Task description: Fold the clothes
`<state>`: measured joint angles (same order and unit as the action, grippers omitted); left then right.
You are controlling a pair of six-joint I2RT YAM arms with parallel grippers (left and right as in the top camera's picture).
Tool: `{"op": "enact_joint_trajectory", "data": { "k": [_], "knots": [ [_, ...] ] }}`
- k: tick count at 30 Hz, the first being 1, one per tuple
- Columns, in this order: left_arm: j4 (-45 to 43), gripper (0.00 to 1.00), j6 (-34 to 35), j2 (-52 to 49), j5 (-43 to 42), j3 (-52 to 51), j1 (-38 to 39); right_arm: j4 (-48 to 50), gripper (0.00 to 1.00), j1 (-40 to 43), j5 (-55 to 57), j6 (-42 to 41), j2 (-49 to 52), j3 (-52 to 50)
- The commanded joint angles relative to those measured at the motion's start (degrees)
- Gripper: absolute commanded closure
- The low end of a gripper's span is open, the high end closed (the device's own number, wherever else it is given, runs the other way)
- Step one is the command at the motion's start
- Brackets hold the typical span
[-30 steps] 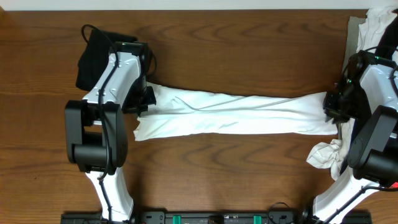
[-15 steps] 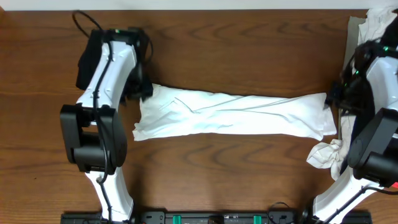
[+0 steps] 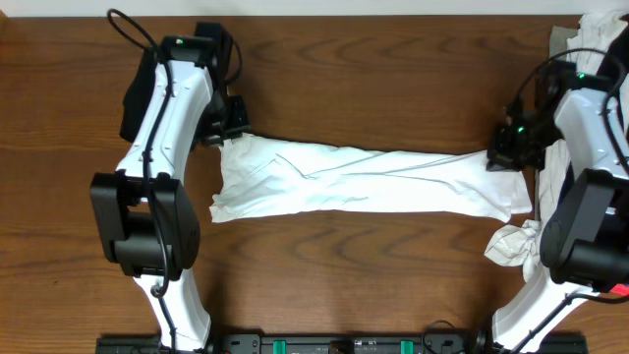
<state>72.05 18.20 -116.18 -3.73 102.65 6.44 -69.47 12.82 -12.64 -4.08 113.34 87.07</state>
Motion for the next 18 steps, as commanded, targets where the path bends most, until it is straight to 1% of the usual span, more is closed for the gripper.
{"op": "enact_joint_trajectory", "data": {
  "k": [1,5,9,18],
  "knots": [
    [-2.8,0.8,-0.6,0.1,-1.3,-4.5,0.3,3.7,0.99,-1.7,-0.9,0.3,-0.5,-5.3],
    [-6.0,0.8,-0.6,0.1,-1.5,-9.5,0.3,7.6,0.99,-2.8,-0.5,0.3,-0.5,-9.4],
    [-8.7,0.81,-0.6,0.1,-4.6,-13.9,0.6,11.3,0.99,-3.1,1.9,0.3,-0.5,-11.9],
    [-18.2,0.81,-0.8,0.0,-4.2,-20.8,1.1,23.3,0.99,-3.1,2.3,0.5,-0.5,-16.2]
  ]
}}
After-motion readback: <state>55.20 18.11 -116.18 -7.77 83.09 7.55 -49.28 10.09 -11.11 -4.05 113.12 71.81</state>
